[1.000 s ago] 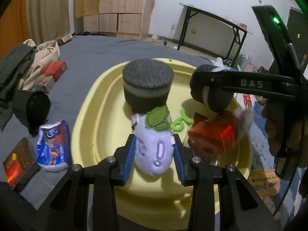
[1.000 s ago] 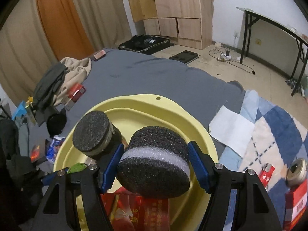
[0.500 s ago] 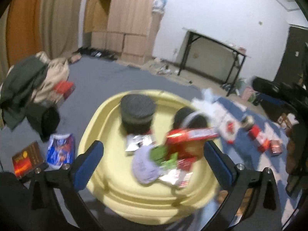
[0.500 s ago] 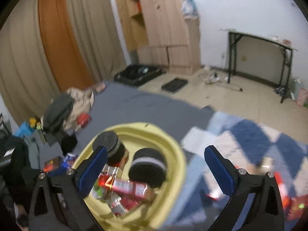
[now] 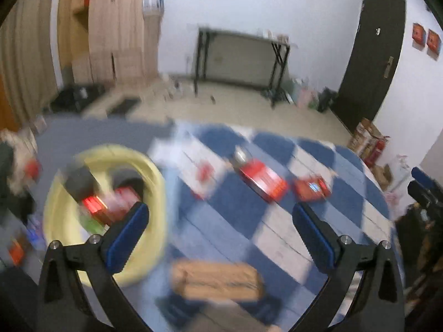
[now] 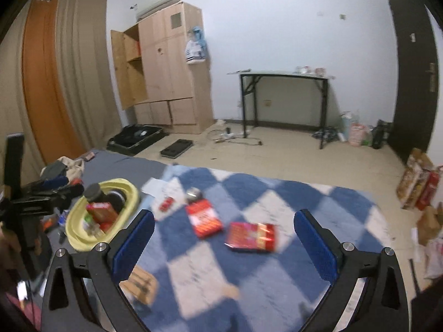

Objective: Organize rigid objects
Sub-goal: 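Lower the plush and puck into the yellow tray and open both tools, then grasp the red lighter with the left tool while the right approaches a red-gold pack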

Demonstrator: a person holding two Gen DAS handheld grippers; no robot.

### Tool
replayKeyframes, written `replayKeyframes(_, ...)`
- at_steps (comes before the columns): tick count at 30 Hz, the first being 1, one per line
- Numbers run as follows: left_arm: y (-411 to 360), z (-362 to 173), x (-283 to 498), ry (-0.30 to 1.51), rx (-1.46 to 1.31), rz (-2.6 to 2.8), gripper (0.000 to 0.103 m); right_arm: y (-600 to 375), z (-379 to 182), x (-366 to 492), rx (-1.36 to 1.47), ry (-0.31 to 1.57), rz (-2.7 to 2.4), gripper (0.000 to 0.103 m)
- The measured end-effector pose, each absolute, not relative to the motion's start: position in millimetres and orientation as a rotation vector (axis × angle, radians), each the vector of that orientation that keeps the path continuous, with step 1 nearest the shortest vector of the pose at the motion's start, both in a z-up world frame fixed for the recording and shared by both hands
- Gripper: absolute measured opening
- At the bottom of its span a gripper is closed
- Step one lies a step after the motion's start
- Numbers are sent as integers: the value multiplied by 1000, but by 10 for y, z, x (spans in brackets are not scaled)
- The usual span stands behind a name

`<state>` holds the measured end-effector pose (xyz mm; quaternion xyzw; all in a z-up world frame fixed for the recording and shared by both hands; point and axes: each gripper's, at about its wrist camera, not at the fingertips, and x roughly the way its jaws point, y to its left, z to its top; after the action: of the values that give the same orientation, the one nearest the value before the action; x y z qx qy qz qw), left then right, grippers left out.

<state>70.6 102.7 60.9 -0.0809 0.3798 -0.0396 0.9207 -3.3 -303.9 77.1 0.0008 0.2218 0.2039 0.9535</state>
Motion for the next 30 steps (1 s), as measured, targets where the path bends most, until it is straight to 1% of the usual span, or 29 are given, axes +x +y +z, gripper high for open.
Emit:
replayKeyframes(3,733,331,598,824,-166,-58,103,-3309,397,-282,19,452,365,103)
replayKeyframes(5,560,248,603,844,-119,-56,103,-3356,266,-220,48,540,361,103)
replayKeyframes(7,478,250,609,837,-81,-82,103,-3302,222,-154,46,586,384,103)
replayKeyframes(9,469,239,595,812,-49,-73,103,-3238,246,-138,65,571,398,103)
replayKeyframes(12,563,173,695,841,-77,-53,103,-3119,191,-41,78,574,397,103)
replayKeyframes(15,669,173,904,843,-66,-30,103,-2956,24,97,42,619,384,103)
replayKeyframes(20,724,154,1311,827,16,-69,103,-2607,-75,507,-61,638,372,103)
replayKeyframes(22,744,79,1498,840,18,-81,103,-2555,-102,773,-44,647,356,103)
replayKeyframes(25,739,-116,1824,874,76,-96,103,-2423,-293,1109,-8,688,358,103)
replayKeyframes(30,884,-378,2190,911,100,-93,103,-2319,-616,1492,-6,681,340,103)
